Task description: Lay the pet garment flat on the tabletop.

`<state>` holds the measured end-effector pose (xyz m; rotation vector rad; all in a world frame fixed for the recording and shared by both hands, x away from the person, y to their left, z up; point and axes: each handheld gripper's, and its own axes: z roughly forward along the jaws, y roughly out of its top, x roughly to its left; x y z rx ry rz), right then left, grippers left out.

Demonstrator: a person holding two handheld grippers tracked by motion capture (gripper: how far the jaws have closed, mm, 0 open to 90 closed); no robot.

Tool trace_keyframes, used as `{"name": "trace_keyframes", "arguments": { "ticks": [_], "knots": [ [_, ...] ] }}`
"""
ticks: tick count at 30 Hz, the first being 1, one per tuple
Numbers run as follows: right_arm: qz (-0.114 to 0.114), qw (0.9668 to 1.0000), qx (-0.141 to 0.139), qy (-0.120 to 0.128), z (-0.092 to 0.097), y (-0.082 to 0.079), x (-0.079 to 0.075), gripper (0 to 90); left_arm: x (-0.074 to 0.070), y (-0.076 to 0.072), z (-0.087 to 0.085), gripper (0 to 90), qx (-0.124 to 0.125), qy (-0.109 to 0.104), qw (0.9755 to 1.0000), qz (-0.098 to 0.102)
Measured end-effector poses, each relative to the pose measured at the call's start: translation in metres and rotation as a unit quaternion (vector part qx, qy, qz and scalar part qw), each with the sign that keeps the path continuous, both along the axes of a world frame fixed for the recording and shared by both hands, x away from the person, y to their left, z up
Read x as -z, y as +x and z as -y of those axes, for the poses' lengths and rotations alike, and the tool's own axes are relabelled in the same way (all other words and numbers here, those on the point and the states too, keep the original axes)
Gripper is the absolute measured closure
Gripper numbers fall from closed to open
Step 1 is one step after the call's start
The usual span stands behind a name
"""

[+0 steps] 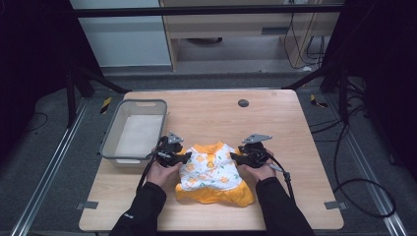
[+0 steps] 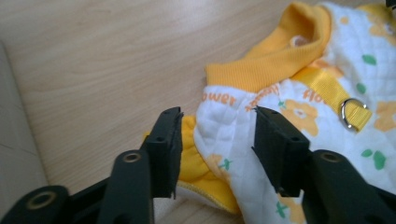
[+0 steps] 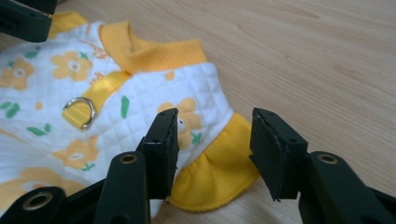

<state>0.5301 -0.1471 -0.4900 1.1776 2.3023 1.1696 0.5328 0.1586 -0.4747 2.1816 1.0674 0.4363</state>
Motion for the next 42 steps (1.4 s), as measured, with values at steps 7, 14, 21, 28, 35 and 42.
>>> {"name": "trace_keyframes", "arguments": {
  "ticks": [7,14,21,28,35,42],
  "knots": [
    [-0.013,0.9998,-0.004,-0.017,-0.005,0.002,0.011,57.5,0.012,0.002,-0.002,62.2,-0.015,-0.007,0.9997,-0.020],
    [-0.028,0.9995,-0.008,-0.015,-0.006,0.001,0.011,77.5,0.015,0.001,-0.001,71.5,-0.027,0.004,0.9995,-0.015],
    [-0.029,0.9994,-0.010,-0.014,-0.007,0.000,0.010,83.6,0.015,0.002,0.002,83.2,-0.030,0.008,0.9994,-0.015],
    [0.009,0.9998,-0.016,-0.004,-0.005,-0.008,-0.010,84.2,-0.009,-0.009,-0.005,85.1,-0.022,-0.037,0.9988,0.022],
    [0.092,0.9954,-0.008,0.025,-0.003,-0.016,-0.052,84.2,-0.063,-0.012,0.002,85.2,-0.010,-0.044,0.9938,0.102],
    [0.156,0.9861,0.056,-0.008,-0.003,0.003,-0.077,74.9,-0.086,0.014,0.009,59.5,-0.050,-0.049,0.9865,0.148]
  ]
}}
